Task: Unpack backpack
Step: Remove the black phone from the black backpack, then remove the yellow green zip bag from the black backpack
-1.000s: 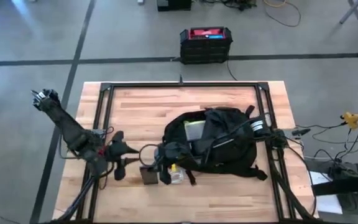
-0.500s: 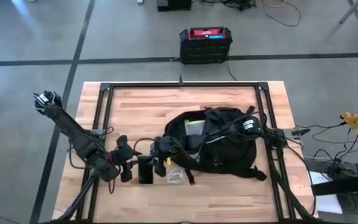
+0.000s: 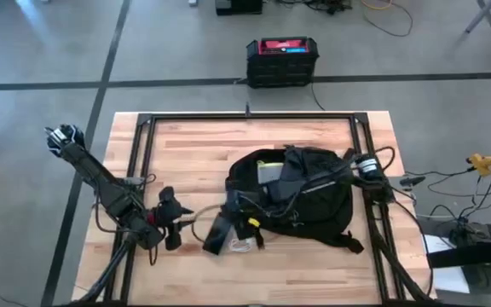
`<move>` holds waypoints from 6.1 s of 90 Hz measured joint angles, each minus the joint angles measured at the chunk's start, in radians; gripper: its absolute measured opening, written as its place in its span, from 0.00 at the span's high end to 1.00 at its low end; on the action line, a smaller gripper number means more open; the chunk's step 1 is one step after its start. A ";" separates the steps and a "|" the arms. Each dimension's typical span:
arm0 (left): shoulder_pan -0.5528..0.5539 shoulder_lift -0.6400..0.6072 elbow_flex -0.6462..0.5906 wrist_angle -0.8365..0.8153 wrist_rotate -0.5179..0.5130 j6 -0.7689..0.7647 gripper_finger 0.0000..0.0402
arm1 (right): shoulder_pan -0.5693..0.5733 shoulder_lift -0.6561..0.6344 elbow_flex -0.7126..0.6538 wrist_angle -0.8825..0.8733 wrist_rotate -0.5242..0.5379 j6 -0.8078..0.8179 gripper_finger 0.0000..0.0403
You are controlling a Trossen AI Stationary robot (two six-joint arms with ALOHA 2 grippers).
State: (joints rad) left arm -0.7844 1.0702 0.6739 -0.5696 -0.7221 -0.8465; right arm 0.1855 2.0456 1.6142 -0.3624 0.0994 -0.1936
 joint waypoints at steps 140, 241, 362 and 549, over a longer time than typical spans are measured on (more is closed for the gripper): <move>0.072 0.366 0.056 0.517 0.006 0.144 0.70 | 0.401 -0.088 0.030 -0.456 0.222 0.236 0.71; 0.298 0.439 0.307 0.039 -0.014 0.240 0.70 | 0.458 -0.290 -0.082 -0.743 0.634 0.633 0.66; 0.589 1.096 0.899 0.805 0.402 1.087 0.70 | 0.380 -0.519 -0.095 -0.815 0.577 0.564 0.50; 0.557 1.221 0.820 1.058 0.457 0.963 0.70 | 0.308 -0.740 -0.469 -0.875 0.239 0.756 0.51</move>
State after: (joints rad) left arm -0.2272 2.2911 1.4940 0.4886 -0.2649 0.1166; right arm 0.4937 1.3054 1.1455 -1.2379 0.3386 0.5623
